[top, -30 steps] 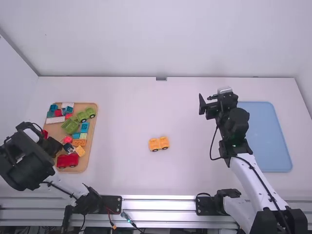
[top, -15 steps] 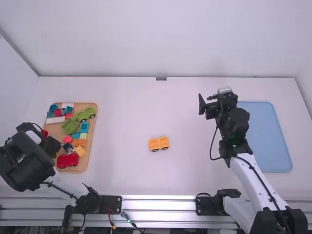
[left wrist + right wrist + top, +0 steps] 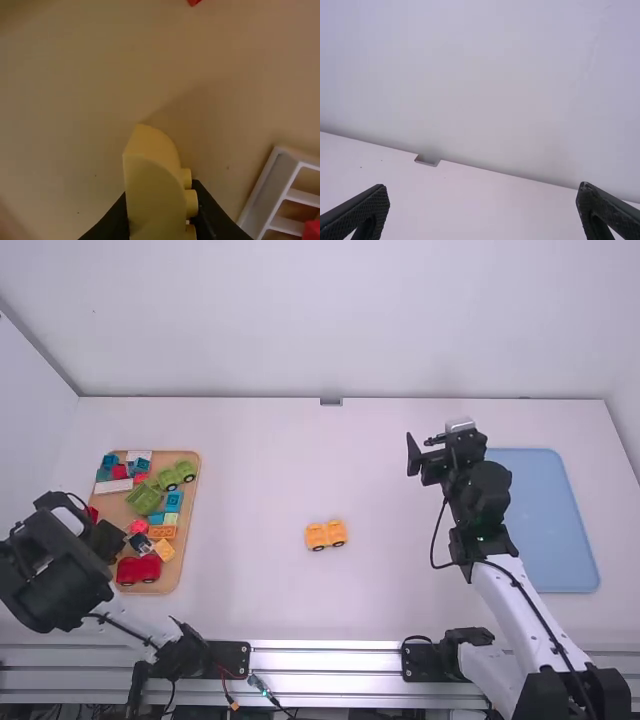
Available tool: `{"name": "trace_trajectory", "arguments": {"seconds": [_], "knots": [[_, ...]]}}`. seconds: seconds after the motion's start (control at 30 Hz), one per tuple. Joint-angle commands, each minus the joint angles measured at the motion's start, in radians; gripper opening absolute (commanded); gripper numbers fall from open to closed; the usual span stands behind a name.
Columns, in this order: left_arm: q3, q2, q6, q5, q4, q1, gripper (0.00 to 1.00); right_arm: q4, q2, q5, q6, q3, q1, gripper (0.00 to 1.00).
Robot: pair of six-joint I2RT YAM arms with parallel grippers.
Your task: Assemble lego blocks to make yellow taxi
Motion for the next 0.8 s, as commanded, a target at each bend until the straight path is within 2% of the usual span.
{"name": "trace_trajectory", "arguments": {"seconds": [0.0,0.07,0.17,0.3,0.47,0.6,0.67,0.73,0.77], "knots": [[-0.001,0.007,0.006,0.0,-0.003,-0.005,0.23,0.0,-0.013,0.0,0.002,0.03,0.003,0.99],[0.012,0.004,0.007,0.003,-0.013,-0.005,0.17,0.0,-0.013,-0.009,0.003,0.03,0.003,0.99],[0.036,-0.014,0.004,0.004,-0.043,-0.004,0.15,0.002,-0.013,-0.065,0.018,0.03,0.003,0.99],[0.058,-0.109,0.008,0.032,-0.064,-0.015,0.07,0.024,-0.002,-0.104,0.138,0.03,0.003,0.99],[0.054,-0.265,0.072,0.106,-0.053,-0.08,0.07,0.103,0.066,-0.105,0.257,0.034,0.003,0.99],[0.054,-0.402,0.137,0.169,-0.033,-0.183,0.07,0.113,0.165,-0.127,0.393,0.09,0.003,0.99],[0.039,-0.497,0.218,0.229,0.024,-0.313,0.07,0.113,0.265,-0.259,0.442,0.166,0.008,0.99],[0.023,-0.532,0.249,0.243,0.063,-0.381,0.06,0.113,0.309,-0.328,0.454,0.203,0.017,0.99],[0.002,-0.567,0.266,0.248,0.113,-0.463,0.03,0.113,0.361,-0.405,0.455,0.246,0.028,0.99]]}}
